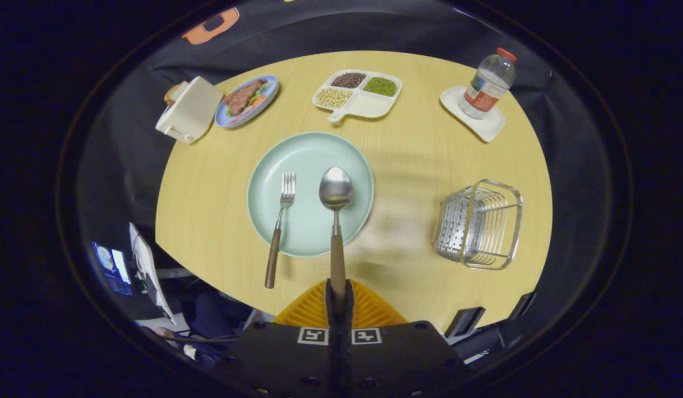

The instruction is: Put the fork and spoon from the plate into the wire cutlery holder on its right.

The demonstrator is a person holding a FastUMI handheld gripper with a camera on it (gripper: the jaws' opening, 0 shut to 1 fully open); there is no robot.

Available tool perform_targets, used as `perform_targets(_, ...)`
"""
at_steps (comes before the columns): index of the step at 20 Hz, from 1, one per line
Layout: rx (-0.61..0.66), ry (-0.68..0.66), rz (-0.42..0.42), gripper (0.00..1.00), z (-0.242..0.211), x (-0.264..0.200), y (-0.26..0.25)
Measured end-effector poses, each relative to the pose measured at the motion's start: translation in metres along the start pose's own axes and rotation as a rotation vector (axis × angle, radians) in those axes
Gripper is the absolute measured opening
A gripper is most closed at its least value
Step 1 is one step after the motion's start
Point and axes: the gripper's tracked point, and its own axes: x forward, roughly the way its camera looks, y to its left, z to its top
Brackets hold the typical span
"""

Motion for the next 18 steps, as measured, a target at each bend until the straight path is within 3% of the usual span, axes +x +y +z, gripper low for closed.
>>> perform_targets(11,0.032,-0.068,-0.010,0.00,0.023,-0.099,-0.061)
perform_targets(15,0.056,-0.079,-0.067,0.00,0.018,-0.107,-0.094)
perform_targets(18,0.107,-0.035,-0.055,0.00,0.005,-0.107,-0.105)
